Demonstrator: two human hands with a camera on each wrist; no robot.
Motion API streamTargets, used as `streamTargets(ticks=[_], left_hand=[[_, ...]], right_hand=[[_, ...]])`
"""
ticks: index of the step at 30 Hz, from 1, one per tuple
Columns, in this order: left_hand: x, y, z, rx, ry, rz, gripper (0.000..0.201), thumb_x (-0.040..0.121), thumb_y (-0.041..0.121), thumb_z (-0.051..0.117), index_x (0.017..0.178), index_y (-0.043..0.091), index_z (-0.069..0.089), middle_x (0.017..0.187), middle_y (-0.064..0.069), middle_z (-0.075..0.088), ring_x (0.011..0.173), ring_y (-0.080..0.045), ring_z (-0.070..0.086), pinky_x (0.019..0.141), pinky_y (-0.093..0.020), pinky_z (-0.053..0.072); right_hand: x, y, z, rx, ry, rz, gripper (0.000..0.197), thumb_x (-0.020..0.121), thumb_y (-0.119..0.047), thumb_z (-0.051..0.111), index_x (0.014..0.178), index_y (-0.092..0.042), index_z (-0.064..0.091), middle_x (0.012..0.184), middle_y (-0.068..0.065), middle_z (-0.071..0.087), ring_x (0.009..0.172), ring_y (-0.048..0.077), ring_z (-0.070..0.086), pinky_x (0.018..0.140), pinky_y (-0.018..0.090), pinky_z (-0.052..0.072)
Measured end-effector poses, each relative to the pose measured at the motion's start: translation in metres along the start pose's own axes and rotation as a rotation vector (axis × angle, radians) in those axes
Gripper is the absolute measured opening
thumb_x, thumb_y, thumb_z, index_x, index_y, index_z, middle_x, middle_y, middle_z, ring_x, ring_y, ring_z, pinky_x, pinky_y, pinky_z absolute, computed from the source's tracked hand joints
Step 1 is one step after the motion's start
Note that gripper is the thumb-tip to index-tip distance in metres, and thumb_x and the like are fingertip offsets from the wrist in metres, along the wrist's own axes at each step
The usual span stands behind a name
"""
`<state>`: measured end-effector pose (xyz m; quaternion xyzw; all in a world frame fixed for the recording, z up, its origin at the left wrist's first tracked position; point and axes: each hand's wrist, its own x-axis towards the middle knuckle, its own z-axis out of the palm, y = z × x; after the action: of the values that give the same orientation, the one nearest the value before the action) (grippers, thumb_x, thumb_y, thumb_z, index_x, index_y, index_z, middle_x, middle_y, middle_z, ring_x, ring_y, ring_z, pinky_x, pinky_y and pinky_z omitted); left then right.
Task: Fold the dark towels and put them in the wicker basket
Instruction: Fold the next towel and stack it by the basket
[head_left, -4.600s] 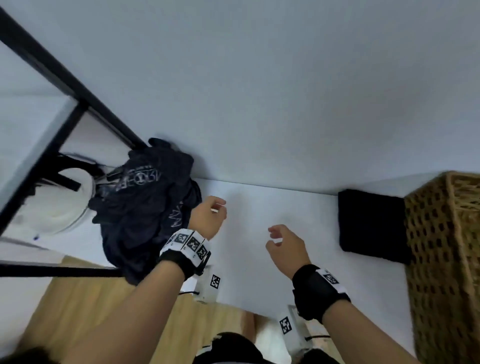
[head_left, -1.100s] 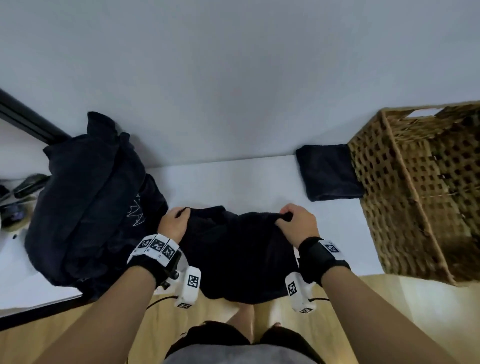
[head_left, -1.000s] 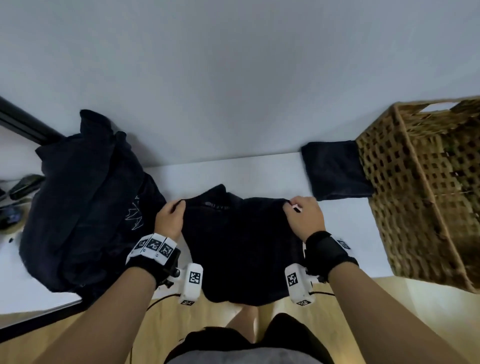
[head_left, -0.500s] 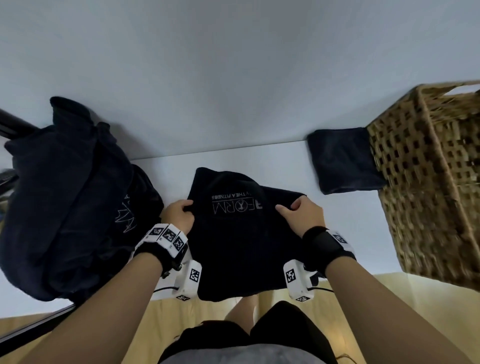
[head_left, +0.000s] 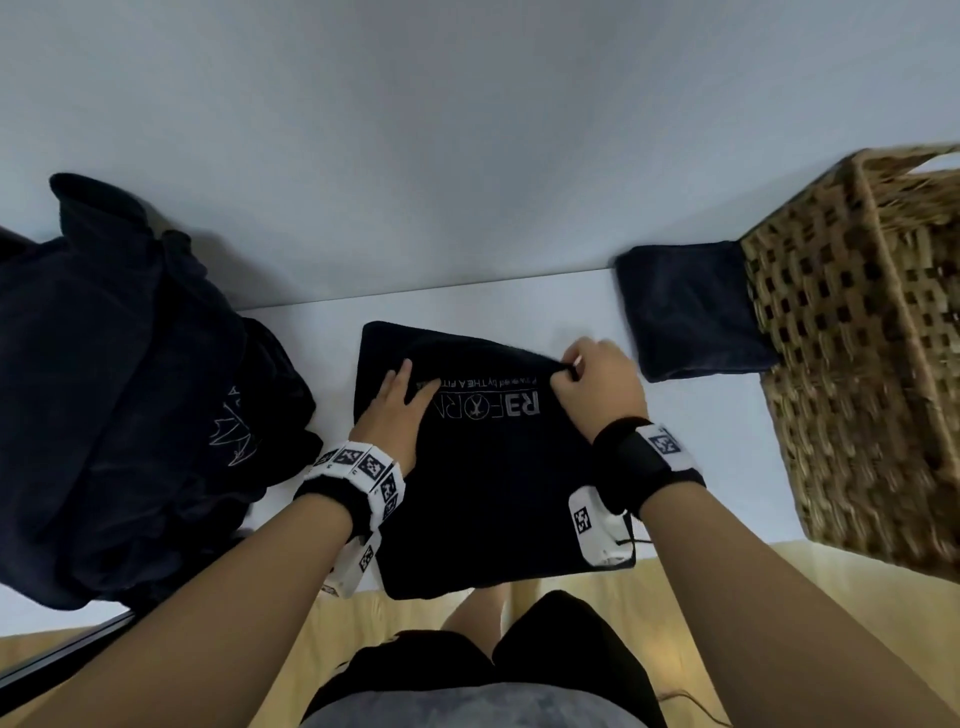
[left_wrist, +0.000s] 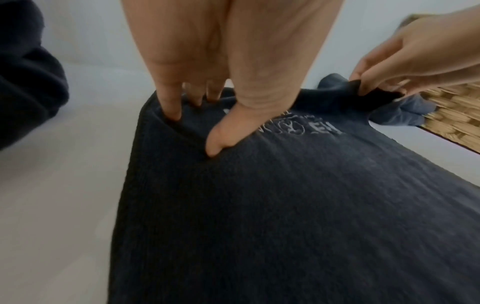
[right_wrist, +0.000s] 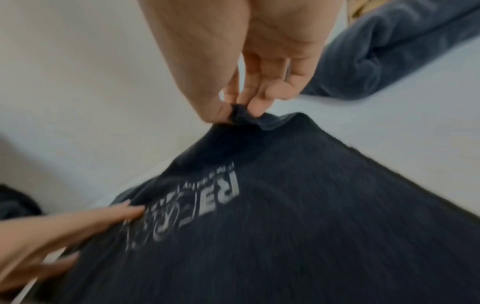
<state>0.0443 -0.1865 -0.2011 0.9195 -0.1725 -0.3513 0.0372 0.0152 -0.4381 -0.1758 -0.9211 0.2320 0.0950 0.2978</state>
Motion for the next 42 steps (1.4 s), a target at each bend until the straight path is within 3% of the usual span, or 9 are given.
streamTargets(ticks=[5, 10, 12, 15, 21, 27, 29, 32, 42], left_hand=[[0.004, 0.002, -0.006, 0.018, -0.021, -0.052, 0.107, 0.078, -0.017, 0.058, 0.155, 0.036, 0.006, 0.161, -0.005, -0.022, 0.151, -0.024, -0.007, 0.091, -0.033, 0.053], [0.012, 0.0, -0.006, 0.103, -0.006, -0.098, 0.111, 0.076, -0.022, 0.05, 0.154, 0.038, -0.002, 0.161, 0.002, -0.022, 0.15, -0.025, -0.009, 0.069, -0.026, 0.049], [0.017, -0.005, -0.007, 0.103, -0.038, -0.1, 0.113, 0.075, -0.021, 0.05, 0.153, 0.042, -0.004, 0.16, 0.004, -0.024, 0.15, -0.025, -0.01, 0.077, -0.03, 0.051], [0.021, -0.01, -0.009, 0.096, -0.087, -0.112, 0.116, 0.076, -0.013, 0.058, 0.151, 0.044, -0.009, 0.159, 0.004, -0.027, 0.15, -0.025, -0.011, 0.105, -0.047, 0.042], [0.015, -0.003, -0.021, 0.088, -0.101, -0.104, 0.11, 0.078, -0.012, 0.06, 0.154, 0.034, -0.005, 0.16, -0.004, -0.025, 0.15, -0.029, -0.01, 0.111, -0.048, 0.036], [-0.037, 0.014, 0.01, 0.123, 0.144, 0.016, 0.08, 0.087, 0.015, 0.068, 0.152, 0.02, 0.02, 0.161, -0.012, 0.007, 0.141, -0.027, 0.028, 0.106, -0.037, 0.041], [-0.056, 0.017, 0.031, 0.073, -0.01, -0.026, 0.098, 0.083, 0.035, 0.074, 0.155, 0.023, 0.008, 0.162, -0.011, -0.006, 0.147, -0.028, 0.015, 0.112, -0.04, 0.035], [-0.067, 0.008, 0.051, 0.07, -0.142, -0.092, 0.127, 0.072, 0.038, 0.083, 0.153, 0.027, -0.013, 0.157, -0.008, -0.031, 0.15, -0.024, -0.012, 0.12, -0.042, 0.019], [-0.024, -0.012, 0.025, 0.056, -0.102, -0.116, 0.134, 0.066, 0.033, 0.087, 0.153, 0.031, -0.014, 0.156, -0.006, -0.034, 0.149, -0.022, -0.015, 0.119, -0.043, 0.022]], right_hand=[[0.027, -0.011, -0.021, -0.145, 0.284, -0.091, 0.043, 0.088, -0.01, 0.057, 0.13, -0.013, 0.056, 0.129, 0.011, 0.051, 0.112, 0.03, 0.051, 0.09, 0.043, 0.042], [0.002, 0.004, 0.007, -0.266, -0.14, -0.193, 0.046, 0.09, -0.015, 0.057, 0.136, -0.016, 0.054, 0.145, 0.008, 0.044, 0.129, 0.027, 0.043, 0.102, 0.038, 0.038], [-0.01, 0.017, 0.02, -0.301, -0.277, -0.157, 0.054, 0.091, -0.019, 0.059, 0.144, -0.017, 0.045, 0.157, 0.011, 0.028, 0.142, 0.027, 0.029, 0.112, 0.039, 0.034], [-0.021, 0.032, 0.026, -0.29, -0.198, -0.146, 0.057, 0.091, -0.018, 0.059, 0.145, -0.015, 0.042, 0.159, 0.013, 0.023, 0.146, 0.027, 0.024, 0.112, 0.04, 0.034], [-0.058, 0.048, 0.026, -0.28, -0.253, -0.302, 0.057, 0.089, -0.031, 0.064, 0.142, -0.016, 0.049, 0.157, 0.008, 0.031, 0.144, 0.024, 0.029, 0.116, 0.038, 0.032], [-0.092, 0.054, 0.044, -0.432, -0.428, -0.215, 0.098, 0.08, -0.058, 0.065, 0.155, -0.028, 0.011, 0.164, 0.004, -0.009, 0.151, 0.024, -0.007, 0.121, 0.042, 0.014], [-0.095, 0.054, 0.048, -0.457, -0.435, -0.2, 0.102, 0.08, -0.057, 0.066, 0.156, -0.028, 0.004, 0.163, 0.004, -0.015, 0.151, 0.024, -0.011, 0.122, 0.043, 0.01], [-0.091, 0.054, 0.05, -0.467, -0.422, -0.201, 0.102, 0.081, -0.052, 0.068, 0.156, -0.029, 0.002, 0.163, 0.004, -0.015, 0.151, 0.024, -0.011, 0.122, 0.043, 0.007], [-0.039, 0.034, 0.038, -0.442, -0.438, -0.238, 0.094, 0.085, -0.047, 0.066, 0.156, -0.028, 0.008, 0.164, 0.003, -0.012, 0.151, 0.023, -0.008, 0.122, 0.04, 0.01]])
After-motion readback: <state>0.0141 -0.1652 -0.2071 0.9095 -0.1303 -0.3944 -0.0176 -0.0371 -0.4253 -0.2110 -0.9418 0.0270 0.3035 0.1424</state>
